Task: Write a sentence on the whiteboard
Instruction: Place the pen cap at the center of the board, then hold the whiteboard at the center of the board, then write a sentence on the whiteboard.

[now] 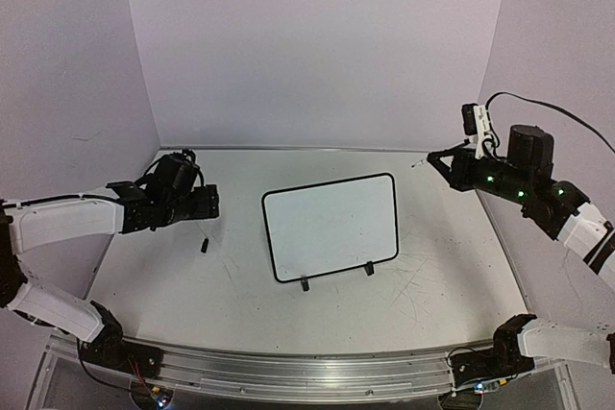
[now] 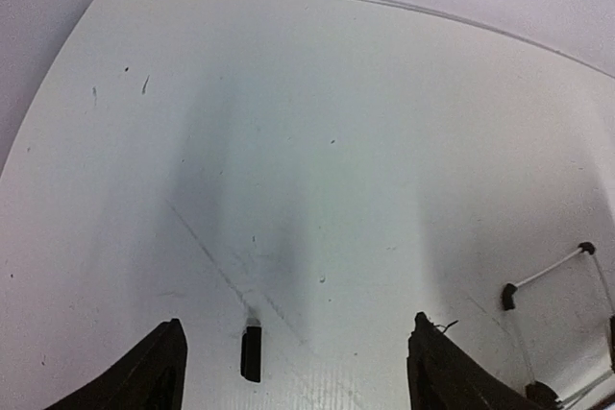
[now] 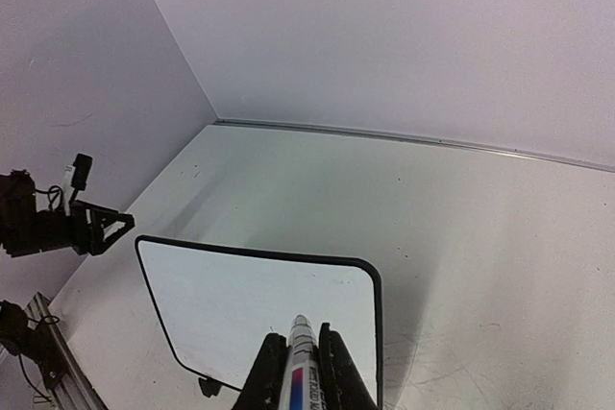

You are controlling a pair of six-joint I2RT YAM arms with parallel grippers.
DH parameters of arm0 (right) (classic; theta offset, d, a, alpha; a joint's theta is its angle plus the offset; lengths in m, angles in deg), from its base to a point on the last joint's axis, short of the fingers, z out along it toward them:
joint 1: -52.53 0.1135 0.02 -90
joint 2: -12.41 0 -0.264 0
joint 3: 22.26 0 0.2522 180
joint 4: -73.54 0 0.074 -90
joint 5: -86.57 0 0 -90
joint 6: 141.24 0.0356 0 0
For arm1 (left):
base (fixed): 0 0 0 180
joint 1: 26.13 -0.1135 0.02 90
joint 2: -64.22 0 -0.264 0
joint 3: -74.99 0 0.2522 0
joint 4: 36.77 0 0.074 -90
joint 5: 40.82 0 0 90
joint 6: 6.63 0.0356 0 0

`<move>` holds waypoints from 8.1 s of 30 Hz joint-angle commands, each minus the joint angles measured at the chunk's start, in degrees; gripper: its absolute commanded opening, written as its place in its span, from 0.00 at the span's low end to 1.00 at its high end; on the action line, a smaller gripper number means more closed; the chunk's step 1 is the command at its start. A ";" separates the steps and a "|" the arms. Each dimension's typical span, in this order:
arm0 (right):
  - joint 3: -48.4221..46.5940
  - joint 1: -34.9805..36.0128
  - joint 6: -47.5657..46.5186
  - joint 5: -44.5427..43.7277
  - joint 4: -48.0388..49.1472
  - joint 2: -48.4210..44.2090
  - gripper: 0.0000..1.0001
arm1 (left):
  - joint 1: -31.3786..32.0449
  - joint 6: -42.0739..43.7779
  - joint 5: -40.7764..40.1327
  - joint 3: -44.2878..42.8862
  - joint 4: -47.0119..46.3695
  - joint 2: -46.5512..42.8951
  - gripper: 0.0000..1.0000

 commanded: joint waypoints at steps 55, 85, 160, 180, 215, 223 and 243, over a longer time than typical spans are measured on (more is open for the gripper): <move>-11.54 38.55 -26.43 -20.12 25.11 33.22 0.00 | -6.62 -0.75 77.72 6.79 -59.81 21.43 0.47; -16.19 40.73 -24.93 -29.13 30.41 42.22 0.00 | -6.57 8.49 78.44 7.18 -60.16 22.89 0.02; -16.99 40.83 -21.71 -35.12 30.03 46.77 0.00 | -6.38 9.83 77.53 7.10 -58.87 20.18 0.00; -13.41 41.31 -17.69 -34.13 29.07 46.10 0.00 | -6.38 10.23 77.23 7.27 -58.35 19.72 0.00; -13.90 41.97 -15.12 -37.94 31.22 42.52 0.00 | -6.38 10.47 76.71 7.85 -57.55 19.26 0.00; -14.14 41.40 -14.98 -38.43 31.14 43.50 0.00 | -6.38 10.58 76.77 7.72 -57.42 19.26 0.00; -15.14 40.98 -15.59 -39.06 31.73 44.57 0.00 | -6.38 10.67 76.84 7.73 -57.25 19.09 0.00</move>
